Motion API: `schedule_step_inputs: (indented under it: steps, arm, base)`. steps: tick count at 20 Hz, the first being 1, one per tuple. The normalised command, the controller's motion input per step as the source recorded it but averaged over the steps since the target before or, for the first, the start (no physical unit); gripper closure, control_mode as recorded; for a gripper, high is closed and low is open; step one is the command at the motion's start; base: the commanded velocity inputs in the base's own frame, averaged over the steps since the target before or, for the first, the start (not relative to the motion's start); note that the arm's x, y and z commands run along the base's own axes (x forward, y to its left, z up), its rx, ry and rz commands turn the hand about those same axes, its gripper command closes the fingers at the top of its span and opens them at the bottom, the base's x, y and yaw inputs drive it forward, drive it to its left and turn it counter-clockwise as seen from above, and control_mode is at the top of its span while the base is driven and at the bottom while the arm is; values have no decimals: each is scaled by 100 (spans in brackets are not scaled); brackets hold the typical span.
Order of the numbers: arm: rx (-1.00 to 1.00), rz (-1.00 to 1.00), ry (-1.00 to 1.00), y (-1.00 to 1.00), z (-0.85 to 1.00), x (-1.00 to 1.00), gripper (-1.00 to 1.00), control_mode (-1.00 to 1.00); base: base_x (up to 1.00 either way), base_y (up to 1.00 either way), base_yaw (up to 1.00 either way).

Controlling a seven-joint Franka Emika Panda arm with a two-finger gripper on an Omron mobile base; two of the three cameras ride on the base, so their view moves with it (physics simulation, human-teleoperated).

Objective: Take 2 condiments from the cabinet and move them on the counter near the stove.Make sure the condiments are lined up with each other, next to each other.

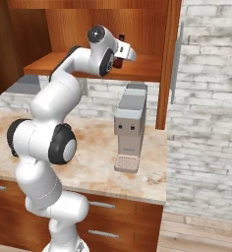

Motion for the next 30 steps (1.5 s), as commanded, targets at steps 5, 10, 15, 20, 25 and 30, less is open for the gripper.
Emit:
schedule_step_inputs:
  steps: [5, 10, 15, 20, 25, 30]
  arm:
    - [0, 3, -16, -23, 4, -62, 100, -100]
    - [1, 7, -16, -1, 5, -100, 100, -100]
    - [0, 17, 0, 16, 23, -100, 100, -100]
    - [-2, 30, 0, 44, 14, -100, 100, -100]
    - [0, 19, -8, 24, 17, -100, 100, -100]
    - [1, 6, -25, 7, 28, -100, 100, -100]
  base:
    - [0, 0, 0]
    - [0, 0, 0]
    - [0, 0, 0]
    - [0, 0, 0]
    - [0, 0, 0]
    - [0, 0, 0]
